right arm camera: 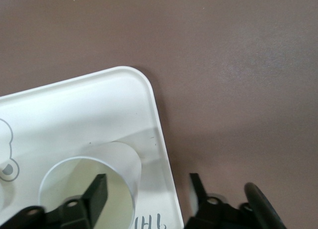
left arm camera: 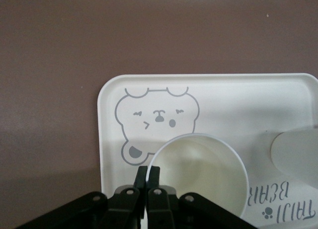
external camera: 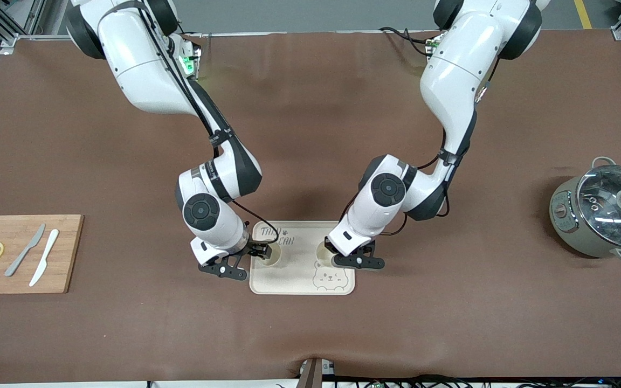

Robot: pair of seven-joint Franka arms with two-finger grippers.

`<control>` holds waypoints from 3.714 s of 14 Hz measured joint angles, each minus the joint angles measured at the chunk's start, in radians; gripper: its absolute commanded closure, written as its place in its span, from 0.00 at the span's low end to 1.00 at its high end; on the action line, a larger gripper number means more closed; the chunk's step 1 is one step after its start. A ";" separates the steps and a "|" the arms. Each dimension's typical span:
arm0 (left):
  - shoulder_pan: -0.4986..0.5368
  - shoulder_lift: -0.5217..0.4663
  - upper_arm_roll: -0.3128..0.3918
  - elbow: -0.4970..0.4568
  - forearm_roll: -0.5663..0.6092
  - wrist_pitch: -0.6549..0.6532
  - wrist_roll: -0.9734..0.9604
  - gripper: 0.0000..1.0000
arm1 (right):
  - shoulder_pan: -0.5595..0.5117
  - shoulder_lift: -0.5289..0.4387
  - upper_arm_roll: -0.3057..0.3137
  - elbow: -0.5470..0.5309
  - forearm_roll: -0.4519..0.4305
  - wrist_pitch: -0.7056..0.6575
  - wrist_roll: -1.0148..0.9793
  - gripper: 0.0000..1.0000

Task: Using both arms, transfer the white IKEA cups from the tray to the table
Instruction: 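Close both grippers on the white cups, then carry the cups off the tray, each gripper moving outward, then lower the cups onto the table and open both grippers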

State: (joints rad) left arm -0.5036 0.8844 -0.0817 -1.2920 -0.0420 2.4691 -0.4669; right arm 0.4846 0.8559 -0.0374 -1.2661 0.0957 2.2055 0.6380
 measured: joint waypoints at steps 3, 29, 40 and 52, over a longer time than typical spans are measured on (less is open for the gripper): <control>0.022 -0.076 0.009 0.018 0.000 -0.192 0.000 1.00 | 0.002 0.000 0.000 0.000 -0.001 0.000 0.000 1.00; 0.347 -0.739 0.014 -1.012 0.046 0.172 0.434 1.00 | -0.320 -0.015 -0.021 0.108 -0.001 -0.177 -0.646 1.00; 0.347 -0.566 0.012 -1.012 0.046 0.401 0.436 0.00 | -0.482 -0.007 -0.021 0.090 -0.001 -0.172 -0.911 1.00; 0.349 -0.663 0.014 -0.686 0.046 -0.176 0.439 0.00 | -0.486 0.000 -0.015 0.032 -0.001 -0.111 -0.921 0.00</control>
State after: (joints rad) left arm -0.1549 0.2218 -0.0680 -1.9785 0.0042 2.2930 -0.0282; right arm -0.0017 0.8556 -0.0528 -1.2345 0.0950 2.0950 -0.2826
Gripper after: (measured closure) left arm 0.000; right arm 0.432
